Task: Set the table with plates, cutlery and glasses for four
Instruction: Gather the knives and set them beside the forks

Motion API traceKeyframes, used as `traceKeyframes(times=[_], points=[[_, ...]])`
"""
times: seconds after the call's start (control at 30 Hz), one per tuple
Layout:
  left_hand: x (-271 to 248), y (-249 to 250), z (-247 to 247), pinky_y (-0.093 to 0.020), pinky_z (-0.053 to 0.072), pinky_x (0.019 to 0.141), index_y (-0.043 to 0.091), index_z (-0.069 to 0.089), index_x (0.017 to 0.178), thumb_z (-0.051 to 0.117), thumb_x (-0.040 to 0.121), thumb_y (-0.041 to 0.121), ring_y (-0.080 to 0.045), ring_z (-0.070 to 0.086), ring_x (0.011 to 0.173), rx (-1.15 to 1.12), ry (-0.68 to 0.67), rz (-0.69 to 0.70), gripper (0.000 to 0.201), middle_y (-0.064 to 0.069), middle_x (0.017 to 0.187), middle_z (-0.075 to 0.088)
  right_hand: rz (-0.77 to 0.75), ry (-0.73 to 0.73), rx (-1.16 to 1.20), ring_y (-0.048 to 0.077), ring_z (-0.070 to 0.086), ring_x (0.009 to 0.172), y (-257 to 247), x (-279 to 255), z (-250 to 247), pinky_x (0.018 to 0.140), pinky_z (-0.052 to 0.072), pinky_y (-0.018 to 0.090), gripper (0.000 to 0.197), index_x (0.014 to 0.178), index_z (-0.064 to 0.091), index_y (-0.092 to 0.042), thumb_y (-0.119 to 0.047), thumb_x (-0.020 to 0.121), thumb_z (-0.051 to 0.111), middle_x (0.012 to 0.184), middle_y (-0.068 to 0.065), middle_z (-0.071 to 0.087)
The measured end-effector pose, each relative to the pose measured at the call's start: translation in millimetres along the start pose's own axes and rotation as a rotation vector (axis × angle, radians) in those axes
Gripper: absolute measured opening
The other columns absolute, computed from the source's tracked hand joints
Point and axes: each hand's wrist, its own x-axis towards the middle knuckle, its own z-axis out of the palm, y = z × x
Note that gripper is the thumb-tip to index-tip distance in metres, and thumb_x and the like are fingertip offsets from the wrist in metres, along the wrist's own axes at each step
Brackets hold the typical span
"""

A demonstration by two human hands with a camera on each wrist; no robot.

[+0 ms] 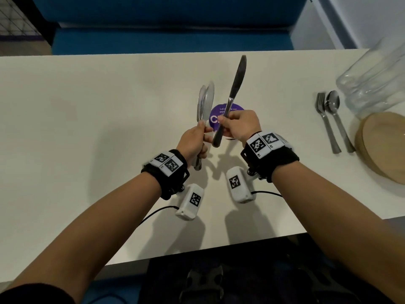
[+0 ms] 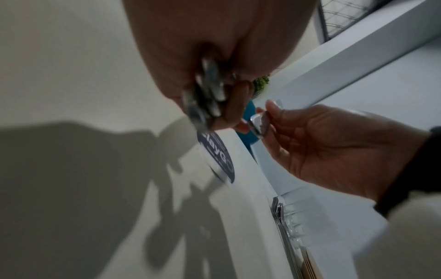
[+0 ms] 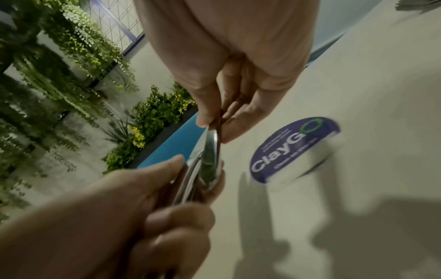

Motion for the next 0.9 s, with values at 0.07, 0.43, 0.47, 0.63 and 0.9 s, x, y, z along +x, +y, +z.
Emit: traceKeyframes(times=[0.07, 0.43, 0.47, 0.63, 0.9], points=[[6, -1, 21, -0.015, 0.028, 0.038, 0.014, 0.053, 0.087, 0.025, 0.103, 0.036, -0.007, 0.031, 0.039, -0.051, 0.001, 0.001, 0.038, 0.000, 0.063, 0.046, -0.010, -0.066, -0.052, 0.028, 0.068, 0.074, 13, 4, -13, 0.084, 0.057, 0.044, 0.017, 0.067, 0.067, -0.015, -0.014, 0.085, 0.068, 0.071, 0.009, 0.068], [49, -6, 144, -0.025, 0.041, 0.053, 0.005, 0.048, 0.099, 0.032, 0.102, 0.023, -0.017, 0.047, 0.064, 0.185, -0.081, 0.053, 0.024, -0.011, 0.082, 0.050, 0.152, 0.067, 0.076, 0.032, 0.069, 0.079, 68, 26, -105, 0.084, 0.057, 0.047, 0.011, 0.090, 0.072, -0.002, -0.009, 0.082, 0.070, 0.084, 0.018, 0.070], [53, -5, 158, -0.024, 0.042, 0.053, 0.005, 0.049, 0.099, 0.034, 0.102, 0.022, -0.017, 0.049, 0.066, 0.174, -0.083, 0.043, 0.023, -0.012, 0.085, 0.052, 0.163, 0.070, 0.094, 0.033, 0.069, 0.080, 71, 30, -117, 0.085, 0.057, 0.047, 0.011, 0.092, 0.071, -0.001, -0.008, 0.083, 0.069, 0.085, 0.020, 0.069], [74, -7, 221, -0.040, 0.052, 0.073, 0.009, 0.056, 0.079, 0.039, 0.099, 0.014, -0.033, 0.059, 0.078, 0.191, -0.066, 0.000, 0.027, -0.023, 0.091, 0.061, 0.211, 0.068, 0.012, 0.031, 0.070, 0.082, 89, 55, -178, 0.087, 0.056, 0.044, 0.005, 0.076, 0.071, -0.005, -0.008, 0.081, 0.070, 0.079, 0.017, 0.069], [80, -8, 295, -0.055, 0.056, 0.075, 0.008, 0.066, 0.087, 0.044, 0.092, 0.006, -0.044, 0.068, 0.085, 0.252, 0.056, -0.081, 0.022, -0.025, 0.091, 0.070, 0.225, 0.002, -0.163, 0.023, 0.070, 0.082, 114, 92, -248, 0.085, 0.057, 0.036, 0.019, 0.088, 0.075, -0.007, -0.020, 0.075, 0.077, 0.086, 0.011, 0.074]])
